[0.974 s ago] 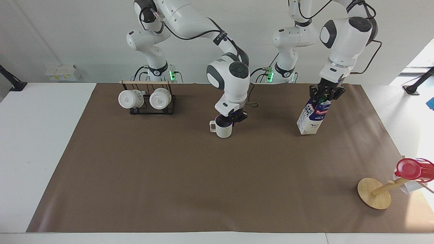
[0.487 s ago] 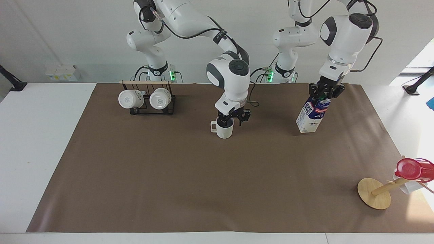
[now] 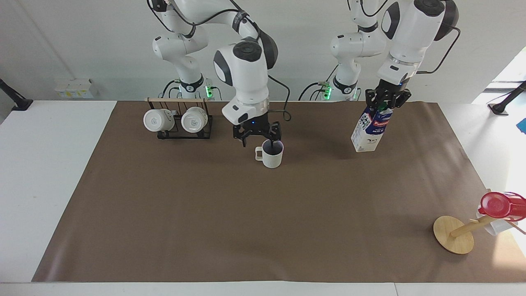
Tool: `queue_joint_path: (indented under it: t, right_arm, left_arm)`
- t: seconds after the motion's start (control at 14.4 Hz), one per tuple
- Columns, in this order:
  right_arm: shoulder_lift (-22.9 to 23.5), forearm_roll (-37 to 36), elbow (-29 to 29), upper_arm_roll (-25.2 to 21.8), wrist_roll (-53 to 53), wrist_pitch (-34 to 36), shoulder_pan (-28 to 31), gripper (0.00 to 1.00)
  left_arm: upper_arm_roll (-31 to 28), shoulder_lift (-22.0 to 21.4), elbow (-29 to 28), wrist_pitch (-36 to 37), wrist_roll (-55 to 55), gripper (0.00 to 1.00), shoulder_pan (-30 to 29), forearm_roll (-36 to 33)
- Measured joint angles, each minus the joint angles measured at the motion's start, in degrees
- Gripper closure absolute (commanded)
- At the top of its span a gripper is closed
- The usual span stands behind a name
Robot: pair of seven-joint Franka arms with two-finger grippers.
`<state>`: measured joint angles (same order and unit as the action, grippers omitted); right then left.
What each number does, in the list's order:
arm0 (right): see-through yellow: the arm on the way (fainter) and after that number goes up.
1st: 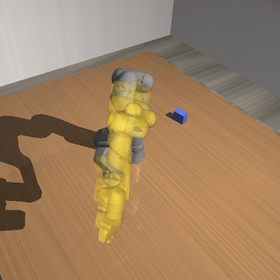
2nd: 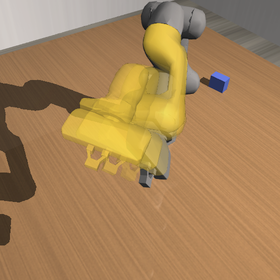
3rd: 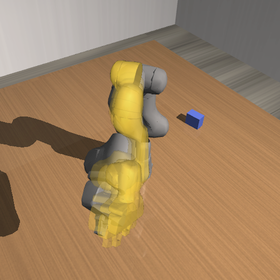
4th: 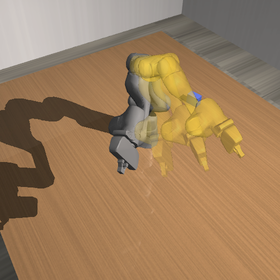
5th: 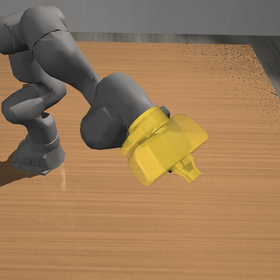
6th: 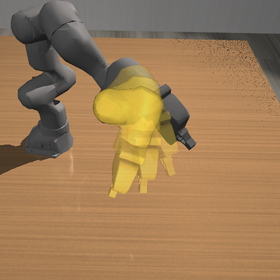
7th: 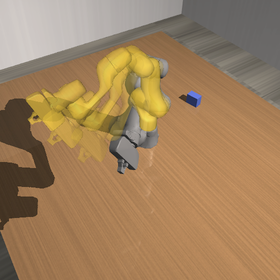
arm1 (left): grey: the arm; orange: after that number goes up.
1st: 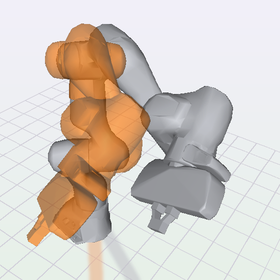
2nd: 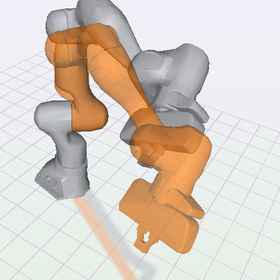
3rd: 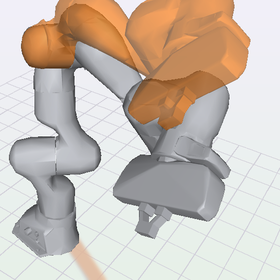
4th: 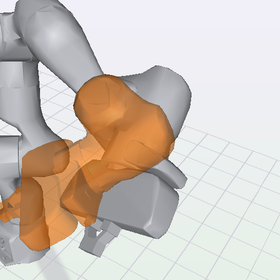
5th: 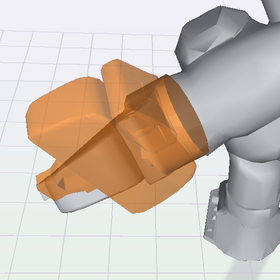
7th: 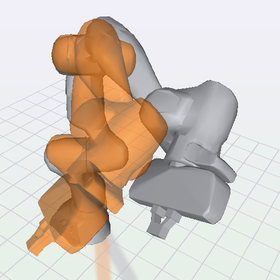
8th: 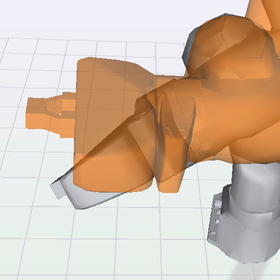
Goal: Place cup and milk on table
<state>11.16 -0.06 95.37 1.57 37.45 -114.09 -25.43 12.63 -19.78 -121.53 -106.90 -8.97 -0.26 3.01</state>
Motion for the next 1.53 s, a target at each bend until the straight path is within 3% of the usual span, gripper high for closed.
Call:
queue_joint_path:
  t: [0.28,0.77,1.53]
  right_arm:
    - [-4.25,0.00,0.84,-0.15,-5.66,1.33,7.95,0.00]
    - [-11.66,0.00,0.82,-0.37,-18.31,12.49,18.50,0.00]
    - [-12.64,-0.05,-4.44,-1.14,-25.92,24.70,22.51,0.00]
  left_arm:
    - [2.20,-0.04,0.89,0.02,-12.93,0.60,7.17,0.11]
    - [2.42,2.11,0.65,-2.93,-20.57,0.59,14.31,0.19]
    - [2.42,9.21,-1.75,-14.01,-22.54,0.54,17.78,0.20]
